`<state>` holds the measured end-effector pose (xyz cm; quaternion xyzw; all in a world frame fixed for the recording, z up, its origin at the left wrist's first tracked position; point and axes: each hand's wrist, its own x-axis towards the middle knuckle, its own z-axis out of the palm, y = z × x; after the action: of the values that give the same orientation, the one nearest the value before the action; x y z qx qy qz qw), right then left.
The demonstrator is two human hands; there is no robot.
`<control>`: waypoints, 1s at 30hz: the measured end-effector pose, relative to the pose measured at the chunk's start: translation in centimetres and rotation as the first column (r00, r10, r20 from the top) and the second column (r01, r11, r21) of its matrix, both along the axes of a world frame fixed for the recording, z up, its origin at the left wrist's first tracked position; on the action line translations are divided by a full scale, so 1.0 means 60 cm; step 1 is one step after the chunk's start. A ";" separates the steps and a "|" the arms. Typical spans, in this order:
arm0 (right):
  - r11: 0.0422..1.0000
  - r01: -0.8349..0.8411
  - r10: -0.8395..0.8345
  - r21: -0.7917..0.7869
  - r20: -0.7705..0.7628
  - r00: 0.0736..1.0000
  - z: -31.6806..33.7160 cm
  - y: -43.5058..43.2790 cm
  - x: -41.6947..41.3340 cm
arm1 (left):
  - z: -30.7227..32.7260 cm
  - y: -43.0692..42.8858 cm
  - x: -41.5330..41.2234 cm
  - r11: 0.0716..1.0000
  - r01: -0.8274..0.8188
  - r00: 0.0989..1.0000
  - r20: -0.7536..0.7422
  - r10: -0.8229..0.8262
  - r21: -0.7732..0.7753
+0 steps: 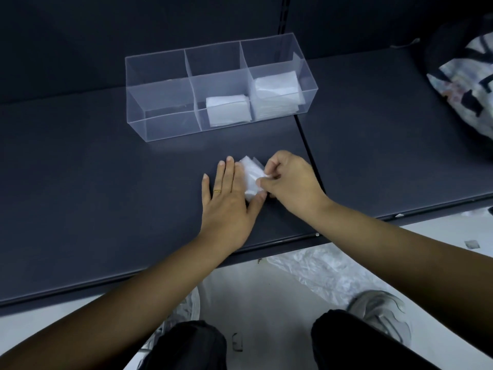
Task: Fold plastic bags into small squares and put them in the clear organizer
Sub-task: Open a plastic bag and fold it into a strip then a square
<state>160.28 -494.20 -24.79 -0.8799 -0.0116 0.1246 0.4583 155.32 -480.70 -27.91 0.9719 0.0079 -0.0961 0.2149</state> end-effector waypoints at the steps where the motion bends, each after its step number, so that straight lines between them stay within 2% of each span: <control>1: 0.999 -0.029 0.029 0.015 0.001 1.000 0.003 -0.005 -0.001 | 0.007 0.004 0.003 0.992 -0.038 0.999 -0.012 0.037 -0.118; 3: 0.991 -0.134 0.134 -0.015 0.051 0.990 0.016 -0.019 -0.005 | 0.029 0.022 0.018 0.924 -0.117 0.993 -0.057 0.103 -0.365; 5: 0.962 -0.267 0.271 -0.052 0.103 0.957 0.037 -0.032 -0.013 | 0.055 0.044 0.035 0.829 -0.106 0.990 -0.136 0.036 -0.550; 8: 0.920 -0.381 0.391 -0.092 0.134 0.911 0.068 -0.046 -0.019 | 0.083 0.069 0.059 0.712 -0.046 0.954 -0.241 -0.176 -0.700; 10: 0.937 -0.342 0.349 -0.070 0.144 0.926 0.080 -0.057 -0.015 | 0.092 0.073 0.071 0.614 -0.098 0.951 -0.256 -0.174 -0.783; 14: 0.991 -0.109 0.097 0.071 0.166 0.981 0.089 -0.079 0.007 | 0.104 0.079 0.097 0.575 -0.169 0.978 -0.207 0.000 -0.801; 16: 0.994 -0.081 0.069 0.068 0.171 0.983 0.094 -0.084 0.018 | 0.112 0.074 0.104 0.579 -0.167 0.981 -0.192 0.018 -0.798; 19: 0.982 -0.190 0.184 0.011 0.197 0.963 0.113 -0.081 0.028 | 0.119 0.059 0.102 0.574 -0.133 0.977 -0.206 -0.063 -0.808; 23: 0.903 -0.424 0.428 -0.066 0.198 0.882 0.150 -0.068 0.043 | 0.114 0.054 0.095 0.536 -0.120 0.937 -0.274 -0.216 -0.835; 25: 0.897 -0.438 0.441 -0.064 0.219 0.870 0.162 -0.063 0.054 | 0.114 0.056 0.092 0.470 -0.186 0.937 -0.300 -0.178 -0.863; 27: 0.921 -0.389 0.380 0.012 0.198 0.904 0.166 -0.059 0.066 | 0.113 0.062 0.087 0.403 -0.246 0.951 -0.299 -0.074 -0.882; 30: 0.932 -0.296 0.303 0.210 -0.001 0.953 0.159 -0.053 0.077 | 0.110 0.076 0.079 0.388 -0.256 0.966 -0.253 0.059 -0.885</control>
<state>164.91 -497.39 -15.28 -0.8129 -0.1509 0.2058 0.5235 160.09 -476.13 -21.30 0.6782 0.0661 -0.1513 0.7161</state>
